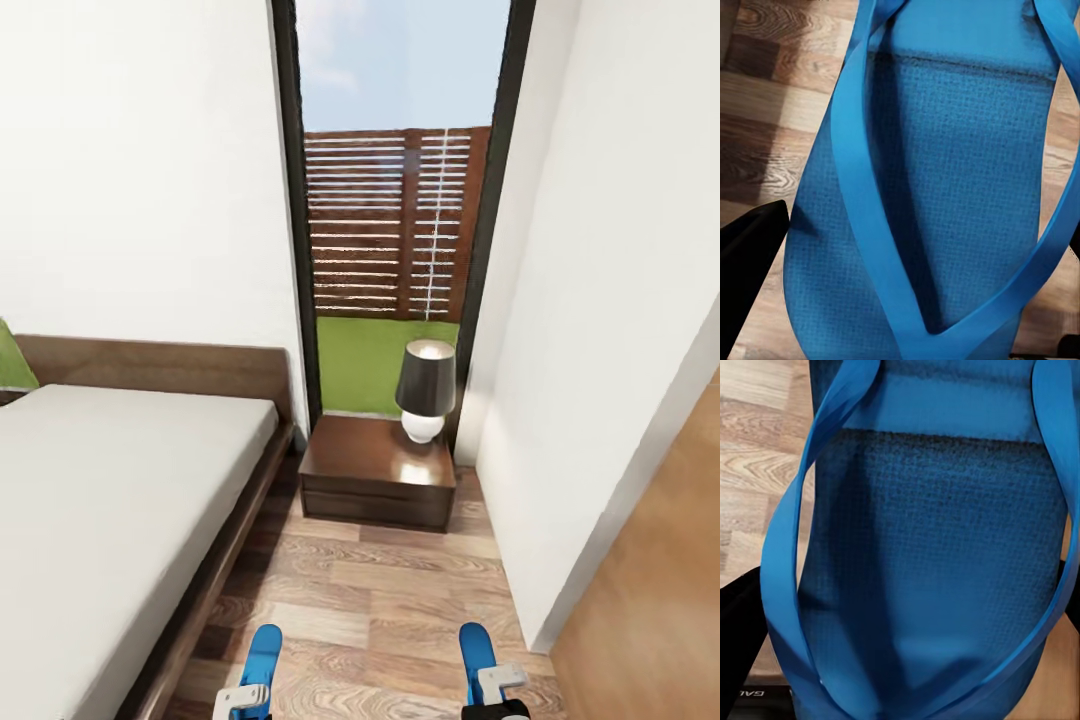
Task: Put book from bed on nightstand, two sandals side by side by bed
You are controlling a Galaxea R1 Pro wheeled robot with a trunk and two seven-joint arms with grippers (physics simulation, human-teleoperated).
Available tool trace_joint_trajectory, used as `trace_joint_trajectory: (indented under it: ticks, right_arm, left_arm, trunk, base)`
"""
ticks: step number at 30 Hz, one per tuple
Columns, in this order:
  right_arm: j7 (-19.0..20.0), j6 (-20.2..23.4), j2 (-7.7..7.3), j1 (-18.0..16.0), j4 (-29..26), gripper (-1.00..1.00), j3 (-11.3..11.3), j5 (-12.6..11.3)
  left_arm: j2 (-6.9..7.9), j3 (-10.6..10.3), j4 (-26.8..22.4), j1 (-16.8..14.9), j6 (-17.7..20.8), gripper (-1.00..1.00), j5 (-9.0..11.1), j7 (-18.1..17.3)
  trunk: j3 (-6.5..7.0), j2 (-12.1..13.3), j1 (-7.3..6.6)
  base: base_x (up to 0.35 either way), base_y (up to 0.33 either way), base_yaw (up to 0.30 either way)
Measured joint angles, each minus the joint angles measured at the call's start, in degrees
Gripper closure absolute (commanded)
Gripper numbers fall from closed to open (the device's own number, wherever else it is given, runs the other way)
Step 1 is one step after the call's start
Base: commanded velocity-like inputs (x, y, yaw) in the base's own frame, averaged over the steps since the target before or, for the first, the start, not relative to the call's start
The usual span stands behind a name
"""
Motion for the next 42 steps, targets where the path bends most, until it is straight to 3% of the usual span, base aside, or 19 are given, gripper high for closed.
trace_joint_trajectory:
  ticks: [25, 42]
  right_arm:
    - [0.0, 0.0, 0.04, 0.0, 0.0, 1.0, 0.0, 0.0]
    - [0.0, 0.0, 0.06, 0.0, 0.1, 1.0, 0.0, 0.0]
  left_arm:
    - [0.11, 0.0, 0.0, 0.0, -0.1, 1.0, 0.0, 0.0]
    - [0.1, 0.0, 0.0, 0.0, -0.2, 1.0, 0.0, 0.0]
  trunk:
    - [0.0, 0.0, 0.0]
    - [0.0, 0.0, 0.01]
  base:
    - [0.133, -0.019, 0.274]
    - [0.106, -0.064, 0.037]
